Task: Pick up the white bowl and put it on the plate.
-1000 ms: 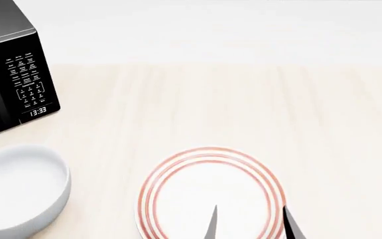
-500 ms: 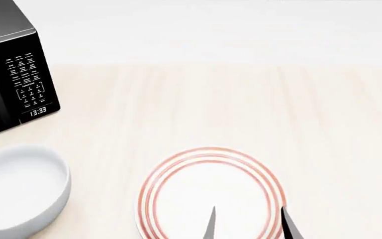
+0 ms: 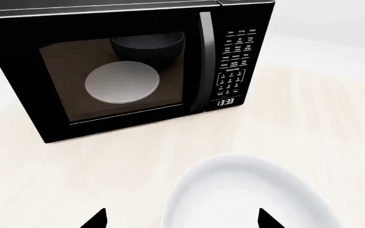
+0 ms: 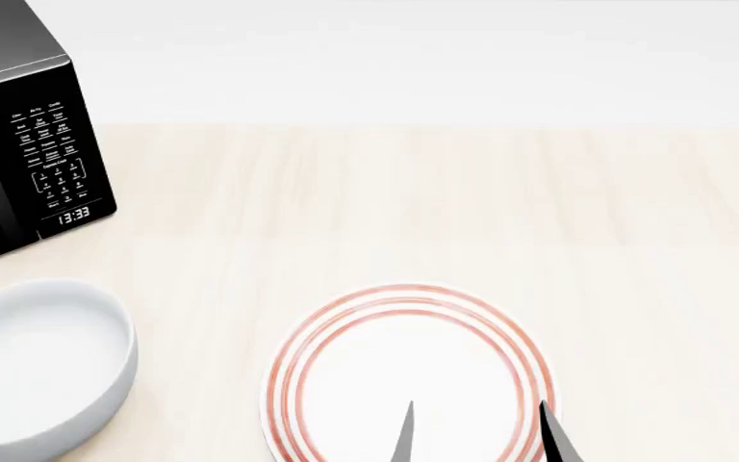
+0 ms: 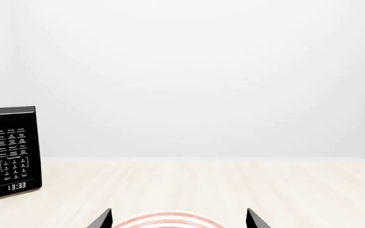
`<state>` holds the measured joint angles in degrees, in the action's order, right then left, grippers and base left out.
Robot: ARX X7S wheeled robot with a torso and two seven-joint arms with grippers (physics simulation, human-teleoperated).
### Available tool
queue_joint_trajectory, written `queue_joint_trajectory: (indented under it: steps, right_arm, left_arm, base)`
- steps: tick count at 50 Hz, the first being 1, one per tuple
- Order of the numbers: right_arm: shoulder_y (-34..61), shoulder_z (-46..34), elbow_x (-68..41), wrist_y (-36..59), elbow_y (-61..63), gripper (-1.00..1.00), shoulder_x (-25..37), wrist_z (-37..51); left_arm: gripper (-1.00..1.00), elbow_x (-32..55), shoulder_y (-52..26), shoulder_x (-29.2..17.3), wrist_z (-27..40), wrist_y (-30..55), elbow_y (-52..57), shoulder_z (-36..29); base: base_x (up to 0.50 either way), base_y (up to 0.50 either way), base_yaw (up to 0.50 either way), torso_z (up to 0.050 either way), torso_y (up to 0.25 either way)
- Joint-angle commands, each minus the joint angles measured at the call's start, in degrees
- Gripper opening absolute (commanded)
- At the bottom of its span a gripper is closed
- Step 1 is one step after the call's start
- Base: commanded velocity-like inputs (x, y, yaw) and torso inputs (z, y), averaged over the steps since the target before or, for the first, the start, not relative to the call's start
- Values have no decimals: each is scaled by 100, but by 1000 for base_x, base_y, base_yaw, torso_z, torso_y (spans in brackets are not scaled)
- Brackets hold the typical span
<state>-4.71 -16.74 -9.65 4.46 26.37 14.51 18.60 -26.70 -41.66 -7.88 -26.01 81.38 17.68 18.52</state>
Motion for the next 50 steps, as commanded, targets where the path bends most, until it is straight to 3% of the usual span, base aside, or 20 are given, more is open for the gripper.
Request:
queue_joint_trajectory:
  steps: [1, 50]
  right_arm:
    - [33, 80, 75, -21, -45, 100, -66, -95]
    - [91, -38, -69, -47, -46, 100, 90, 72]
  left_arm:
    - [100, 11, 9, 131, -67, -189, -299, 277]
    - [100, 255, 167, 186, 404, -971, -1157, 306]
  base:
    - [0, 0, 0, 0, 0]
    - [0, 0, 0, 0, 0]
